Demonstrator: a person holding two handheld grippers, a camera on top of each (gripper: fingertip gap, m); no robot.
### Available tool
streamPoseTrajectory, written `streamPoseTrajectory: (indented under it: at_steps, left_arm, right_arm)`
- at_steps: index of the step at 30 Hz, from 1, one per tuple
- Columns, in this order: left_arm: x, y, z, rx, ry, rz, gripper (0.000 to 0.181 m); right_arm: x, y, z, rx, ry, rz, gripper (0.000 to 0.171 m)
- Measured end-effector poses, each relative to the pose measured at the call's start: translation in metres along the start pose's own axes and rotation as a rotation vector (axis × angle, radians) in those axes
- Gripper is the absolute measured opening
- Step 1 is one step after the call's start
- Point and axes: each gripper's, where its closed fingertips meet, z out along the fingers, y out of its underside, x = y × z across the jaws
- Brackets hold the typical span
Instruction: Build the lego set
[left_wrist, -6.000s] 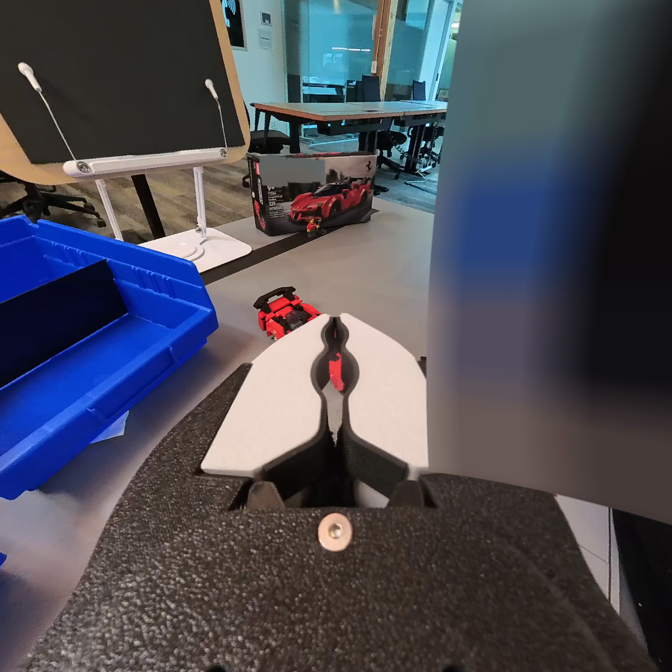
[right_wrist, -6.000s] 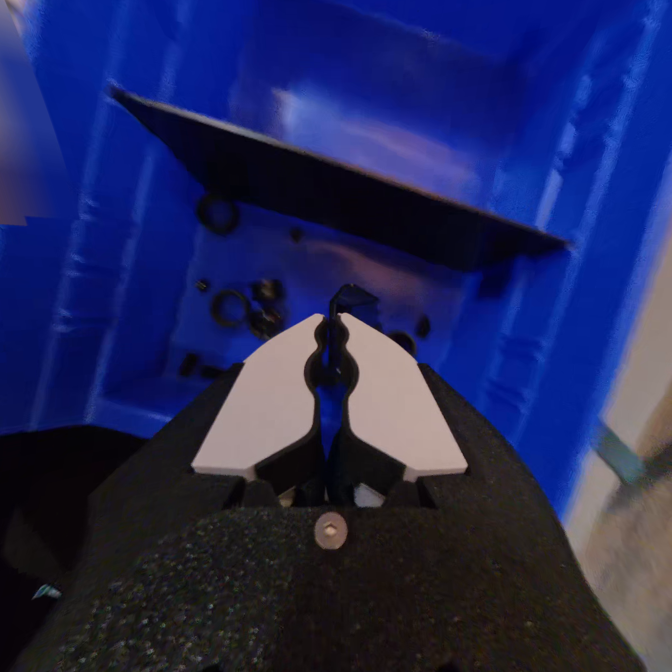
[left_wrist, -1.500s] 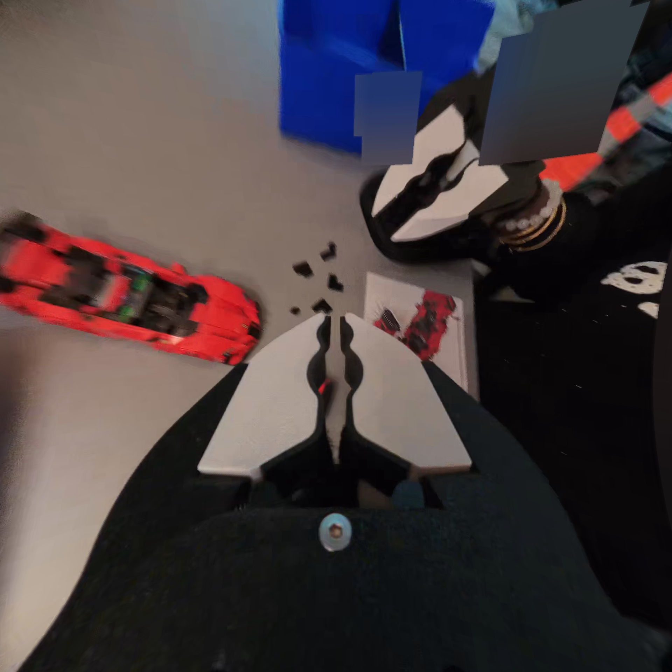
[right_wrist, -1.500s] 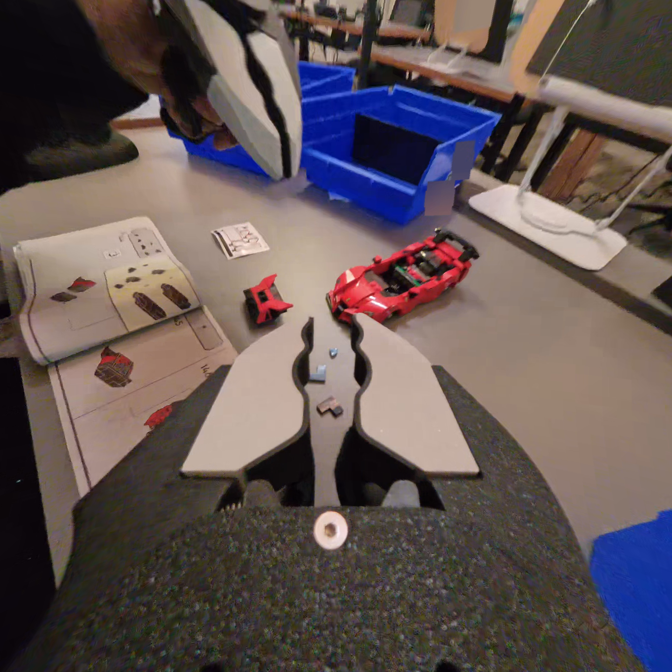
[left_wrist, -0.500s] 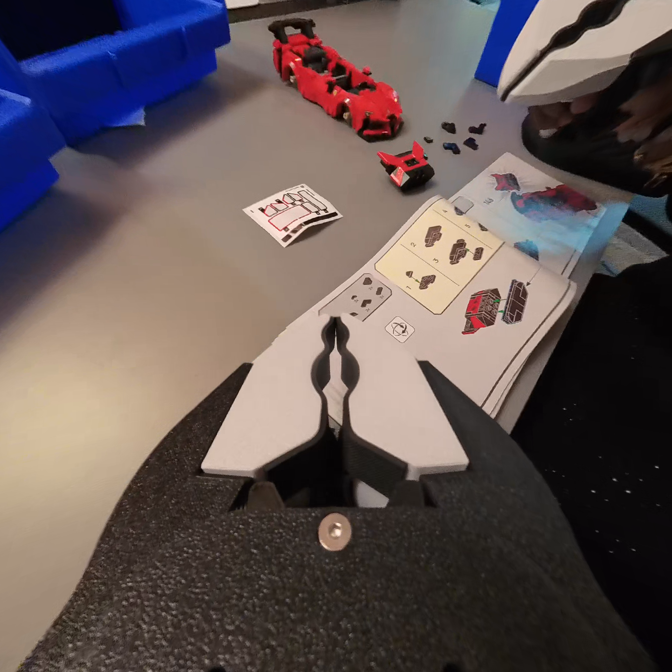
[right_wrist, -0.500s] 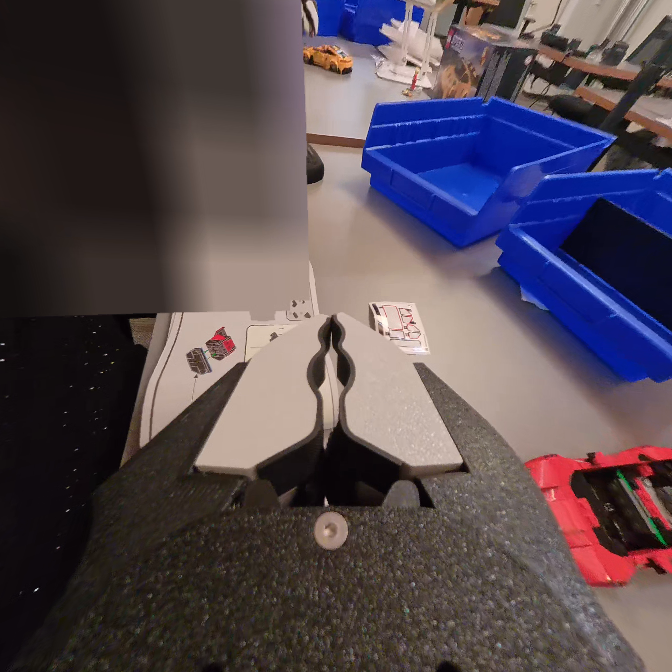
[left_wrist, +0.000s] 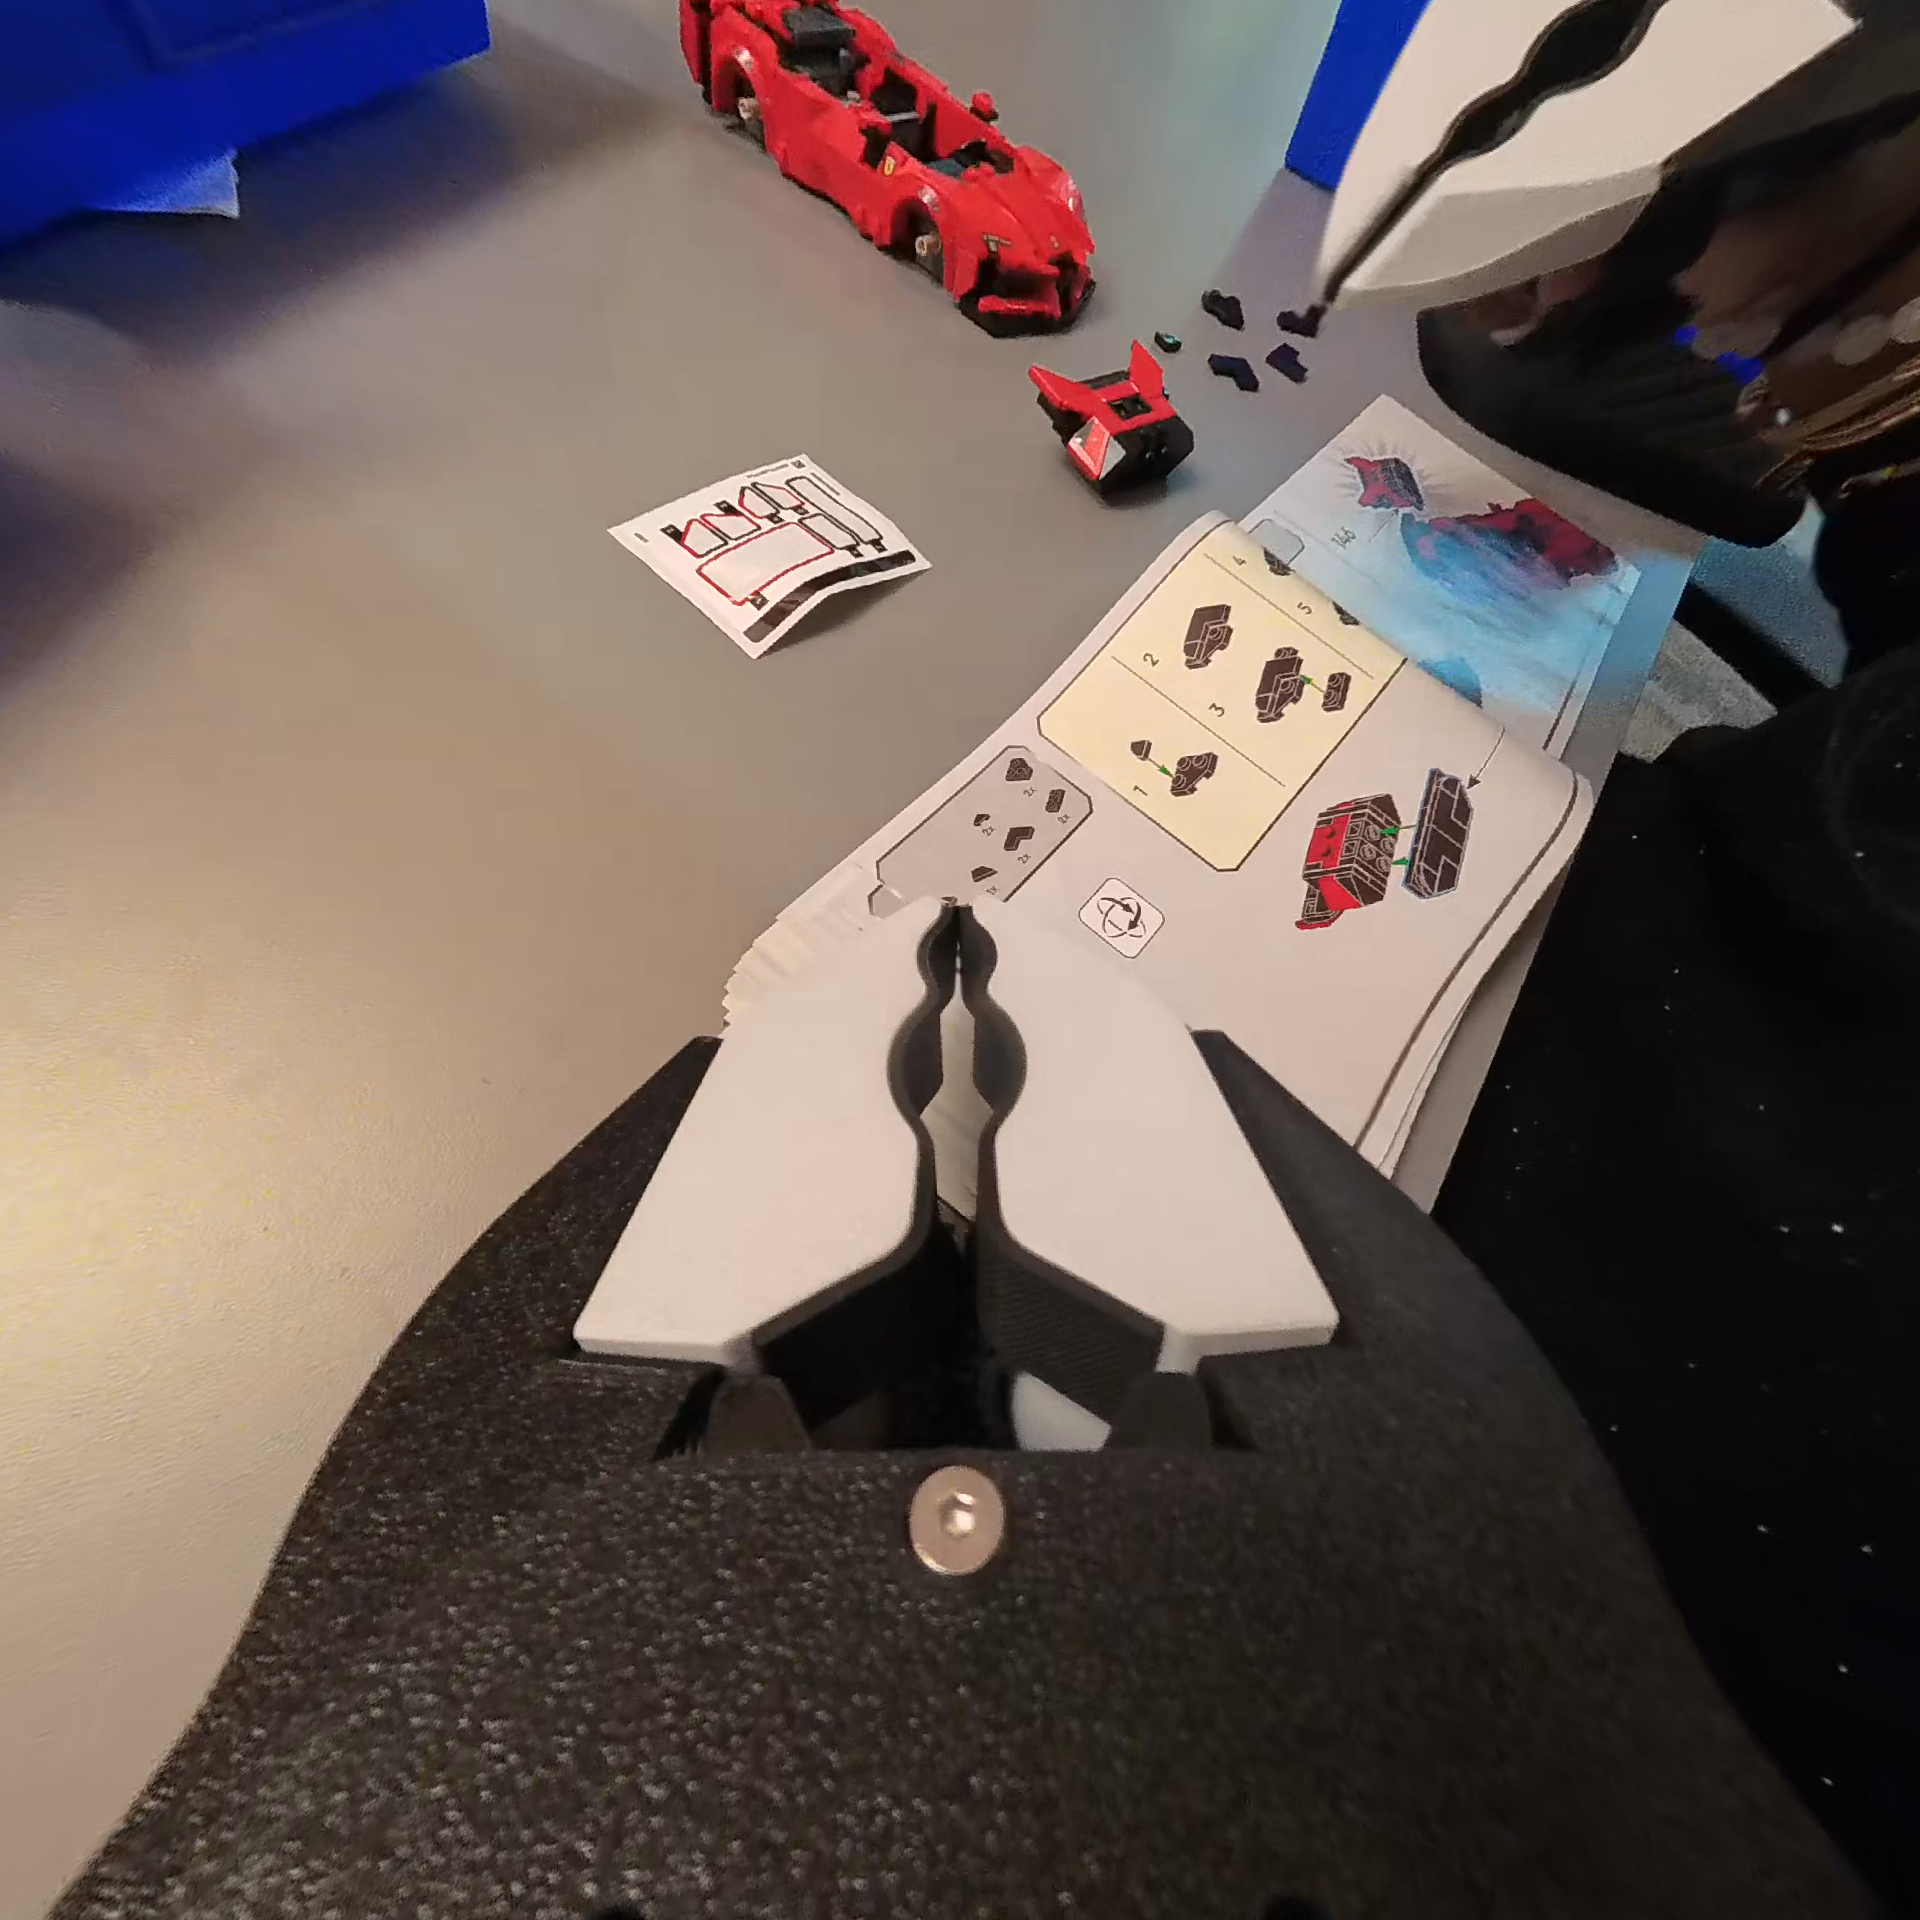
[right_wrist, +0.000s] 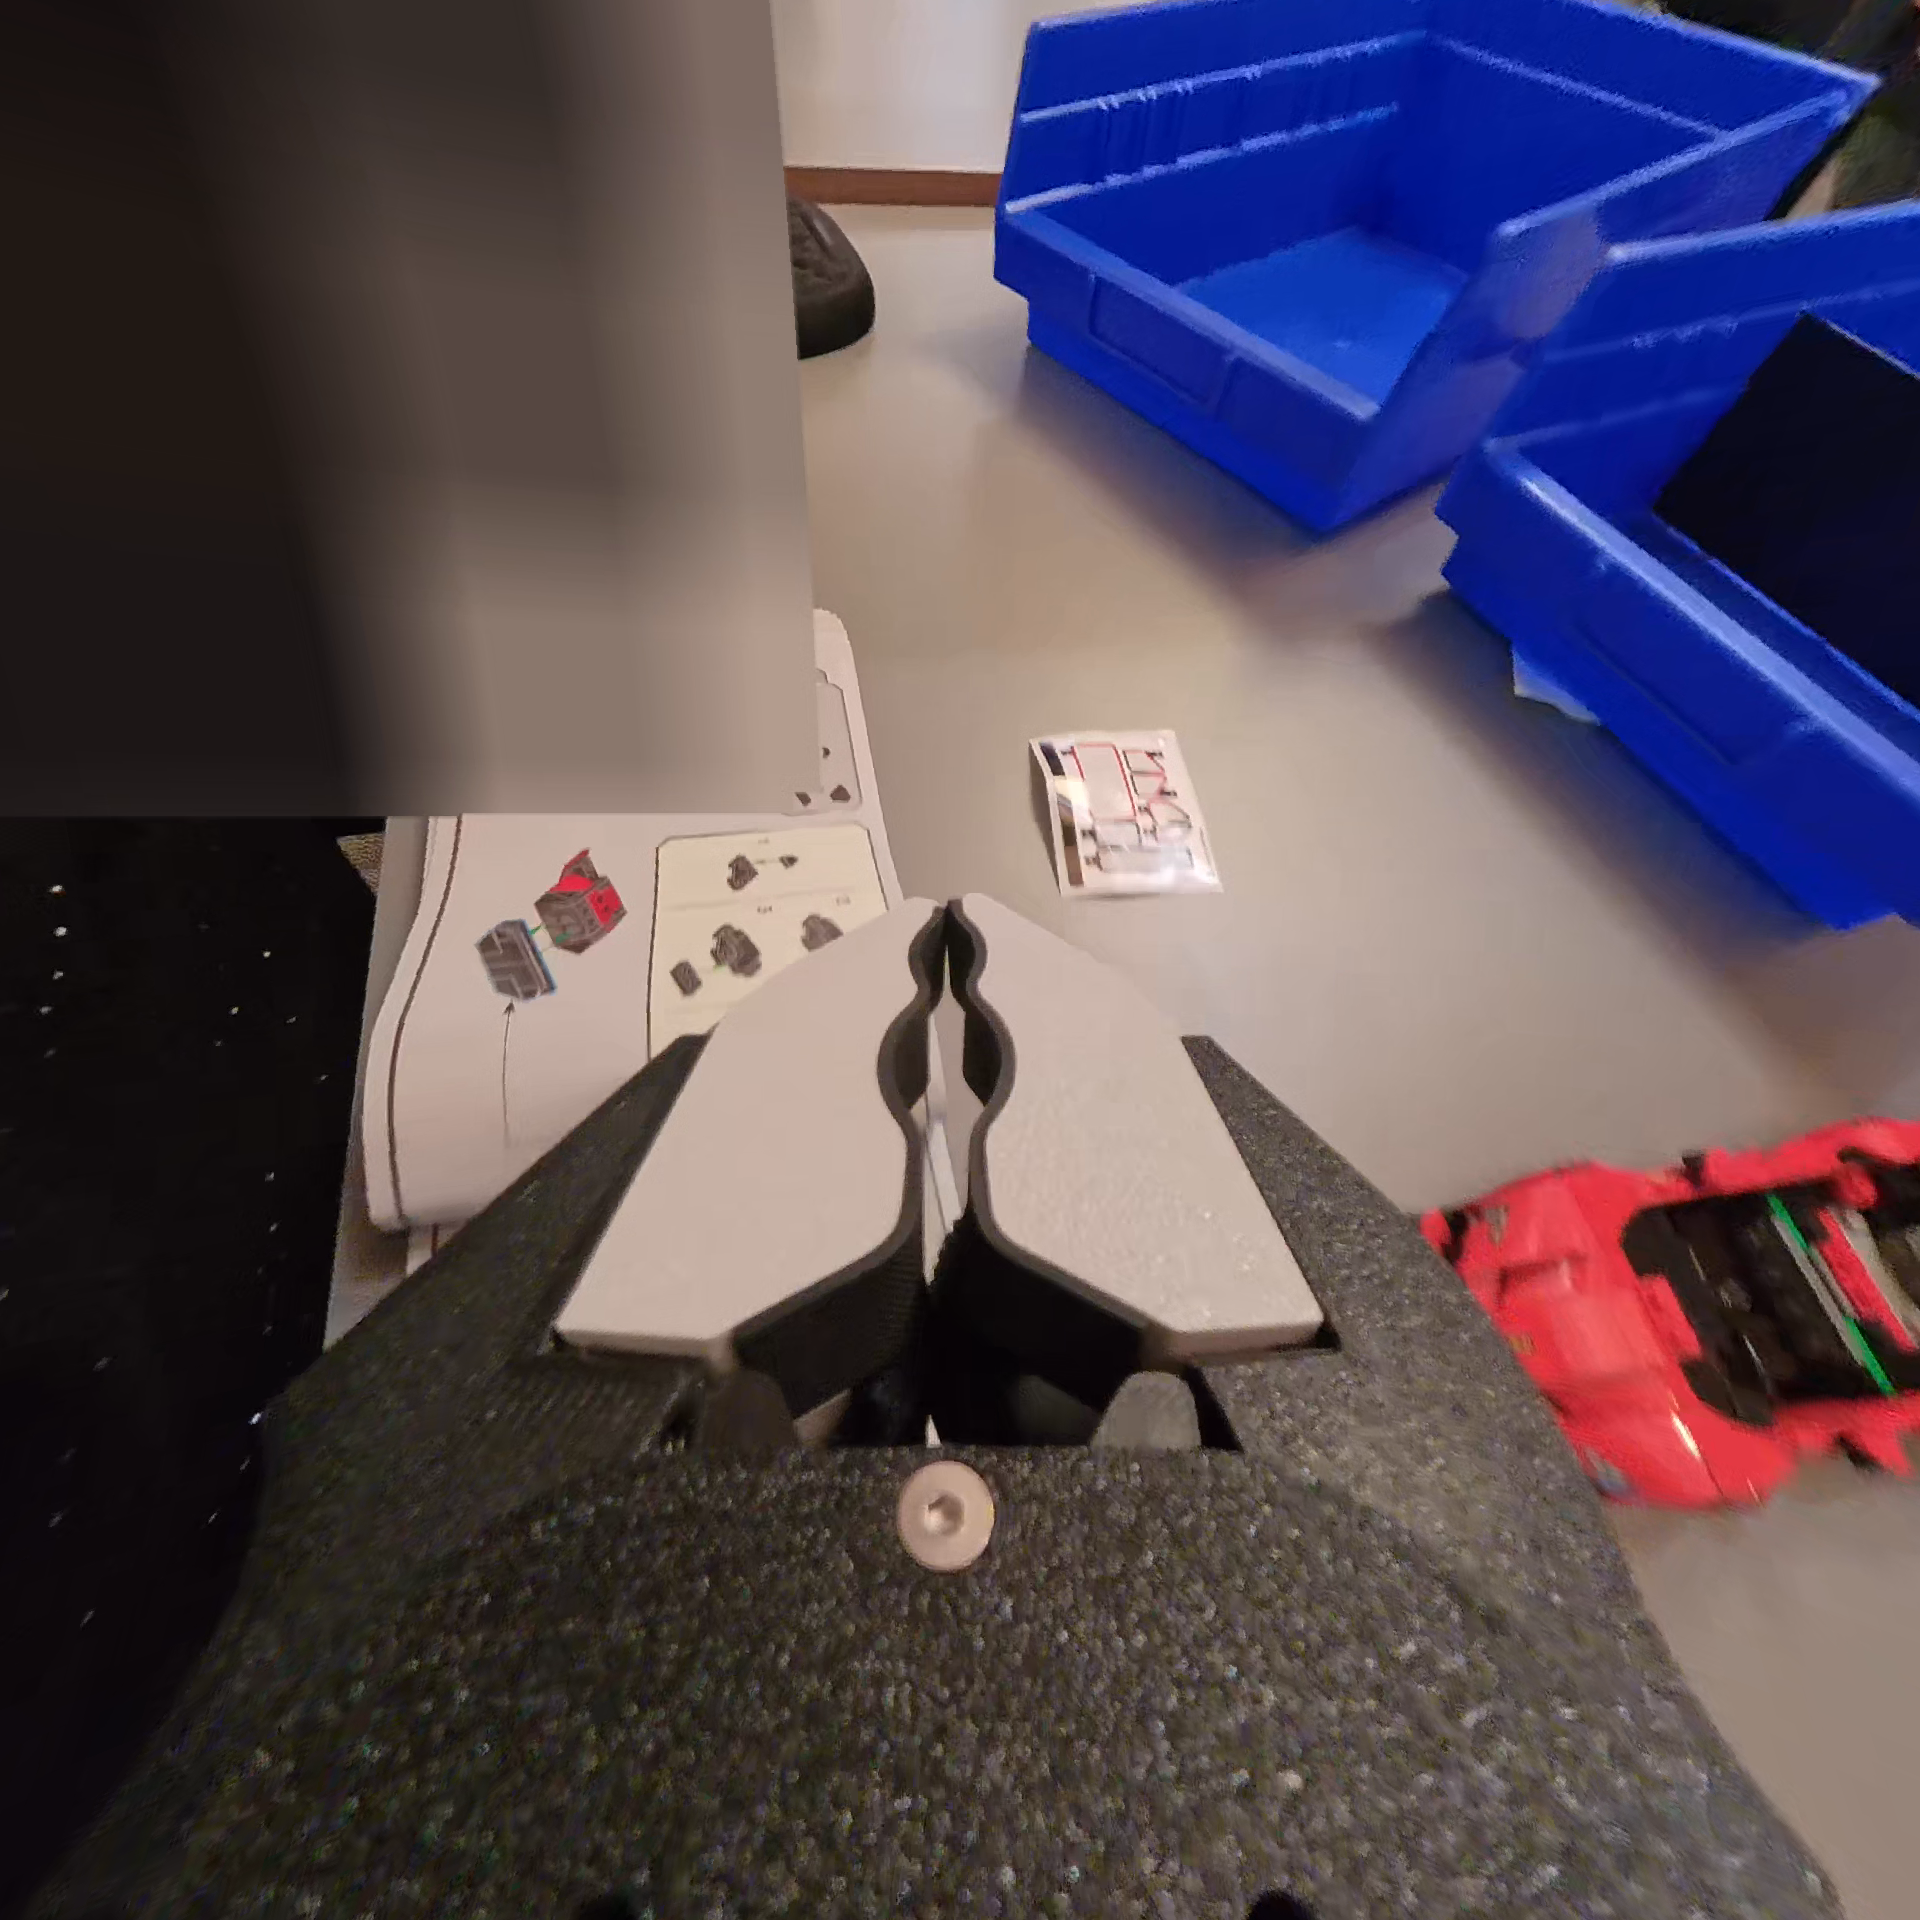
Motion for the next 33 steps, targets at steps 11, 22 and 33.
streamPoseTrajectory:
  at_steps: [11, 22, 33]
  left_arm:
    - [0.006, -0.005, -0.006, 0.058, 0.054, 0.002, 0.000]
    - [-0.004, -0.009, -0.011, 0.109, 0.005, -0.052, 0.000]
    - [-0.011, 0.000, -0.002, 0.024, -0.019, -0.098, 0.000]
  right_arm:
    - [0.018, 0.037, -0.240, -0.153, 0.505, 0.182, 0.049]
    - [0.008, 0.128, -0.440, -0.304, 0.946, 0.252, 0.000]
    - [0.030, 0.223, -0.460, -0.467, 0.792, 0.422, 0.011]
